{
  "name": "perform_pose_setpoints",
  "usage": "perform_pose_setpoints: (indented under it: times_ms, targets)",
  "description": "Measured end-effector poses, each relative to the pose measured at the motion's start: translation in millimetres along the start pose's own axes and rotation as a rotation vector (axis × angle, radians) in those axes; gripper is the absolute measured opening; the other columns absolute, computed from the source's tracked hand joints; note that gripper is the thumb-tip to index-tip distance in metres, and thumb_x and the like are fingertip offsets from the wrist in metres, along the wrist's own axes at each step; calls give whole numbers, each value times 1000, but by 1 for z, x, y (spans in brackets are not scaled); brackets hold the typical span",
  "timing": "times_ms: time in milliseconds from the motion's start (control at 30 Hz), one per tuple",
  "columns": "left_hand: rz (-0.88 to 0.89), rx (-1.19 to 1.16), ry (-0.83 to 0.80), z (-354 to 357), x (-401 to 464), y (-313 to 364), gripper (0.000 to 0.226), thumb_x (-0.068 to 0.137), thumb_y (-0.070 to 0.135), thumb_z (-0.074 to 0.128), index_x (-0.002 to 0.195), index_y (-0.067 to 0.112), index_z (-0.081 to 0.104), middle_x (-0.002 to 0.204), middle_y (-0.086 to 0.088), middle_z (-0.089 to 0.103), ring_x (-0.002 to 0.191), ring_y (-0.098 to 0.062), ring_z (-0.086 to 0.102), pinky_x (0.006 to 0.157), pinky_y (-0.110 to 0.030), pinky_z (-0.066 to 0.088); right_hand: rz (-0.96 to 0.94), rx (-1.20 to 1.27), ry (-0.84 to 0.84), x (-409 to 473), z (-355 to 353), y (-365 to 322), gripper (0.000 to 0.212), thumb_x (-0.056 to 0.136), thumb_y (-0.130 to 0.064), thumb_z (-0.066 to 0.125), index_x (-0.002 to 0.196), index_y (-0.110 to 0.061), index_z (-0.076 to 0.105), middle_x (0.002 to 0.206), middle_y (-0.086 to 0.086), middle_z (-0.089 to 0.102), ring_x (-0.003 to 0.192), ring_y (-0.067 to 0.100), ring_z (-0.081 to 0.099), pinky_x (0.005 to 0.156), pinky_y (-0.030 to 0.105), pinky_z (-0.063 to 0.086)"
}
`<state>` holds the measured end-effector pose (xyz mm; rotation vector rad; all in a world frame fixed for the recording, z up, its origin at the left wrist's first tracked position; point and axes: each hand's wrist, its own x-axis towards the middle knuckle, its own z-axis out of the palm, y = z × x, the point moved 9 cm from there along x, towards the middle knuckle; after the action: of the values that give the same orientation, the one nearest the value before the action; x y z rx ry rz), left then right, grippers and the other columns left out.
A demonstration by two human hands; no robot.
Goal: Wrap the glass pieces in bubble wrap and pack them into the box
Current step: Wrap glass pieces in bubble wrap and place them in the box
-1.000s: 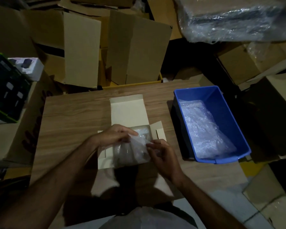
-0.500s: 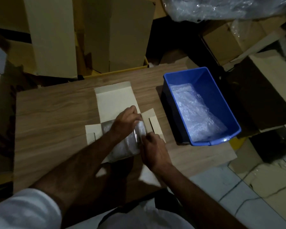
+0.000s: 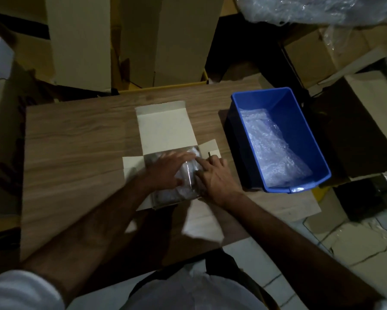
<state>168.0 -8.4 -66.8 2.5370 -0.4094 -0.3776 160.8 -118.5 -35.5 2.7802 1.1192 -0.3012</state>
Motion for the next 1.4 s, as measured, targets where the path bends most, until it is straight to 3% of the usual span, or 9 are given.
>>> perform_pose_setpoints:
  times_ms: [133, 267, 400, 500, 667, 800, 1133, 1300, 1400]
  targets:
    - [-32, 9, 133, -17, -8, 6, 87, 70, 34, 87, 147, 19, 49, 147, -7, 51, 134, -29, 46, 110, -43, 37, -138, -135, -55, 9, 1, -2, 44, 86, -49, 55, 118, -25, 70, 163, 8, 30, 123, 34, 41, 93, 45, 23]
    - [-166, 125, 411, -34, -33, 6, 68, 58, 54, 89, 111, 20, 64, 116, -4, 58, 105, -28, 54, 87, -40, 42, -171, -179, -107, 15, 4, 3, 42, 91, -47, 54, 124, -26, 70, 164, 13, 23, 142, 39, 28, 115, 54, 16]
    - [-309, 187, 185, 5, -38, -5, 87, 59, 66, 83, 128, 18, 62, 136, -5, 52, 126, -28, 47, 112, -44, 20, -187, -237, -163, 20, 10, 2, 48, 89, -52, 57, 129, -26, 67, 166, 16, 19, 150, 44, 14, 121, 63, 0]
    - [-357, 214, 99, 23, -35, -9, 95, 69, 61, 80, 145, 13, 47, 152, -8, 42, 141, -28, 37, 113, -37, 5, -176, -264, -185, 23, 16, 1, 55, 90, -54, 57, 136, -25, 62, 167, 16, 18, 152, 45, 11, 120, 65, -5]
    - [-392, 226, 46, 27, -35, -12, 90, 76, 50, 79, 147, 9, 41, 153, -12, 43, 140, -28, 38, 117, -39, 16, -172, -282, -220, 26, 24, -3, 60, 89, -57, 57, 141, -26, 59, 168, 16, 18, 154, 44, 2, 119, 63, -11]
    - [-393, 217, 21, 21, -31, -5, 113, 68, 44, 86, 155, 8, 24, 148, -14, 47, 135, -29, 46, 114, -39, 32, -186, -266, -205, 27, 23, -3, 56, 88, -56, 58, 134, -24, 65, 166, 17, 22, 154, 43, 4, 120, 61, -12]
    - [-477, 271, -18, 16, -25, 9, 113, 85, 36, 76, 160, 4, -2, 152, -13, 41, 137, -25, 43, 113, -35, 35, -213, -271, -213, 23, 21, -3, 62, 93, -61, 49, 140, -22, 59, 168, 15, 17, 156, 41, -1, 120, 61, -11]
    - [-427, 264, -33, 13, -40, 15, 106, 90, 49, 66, 160, 4, -1, 167, -13, 18, 153, -26, 21, 126, -42, 8, -227, -191, -76, 8, -5, 2, 61, 96, -53, 45, 146, -17, 51, 166, 18, 21, 155, 38, 9, 122, 62, -7]
    - [-345, 276, 172, -4, -46, 41, 89, 90, 41, 68, 156, 0, 27, 160, -20, 34, 148, -34, 35, 124, -52, 21, -192, -83, 31, -3, -25, 17, 63, 93, -50, 49, 147, -17, 45, 164, 17, 24, 153, 37, 15, 123, 58, -3]
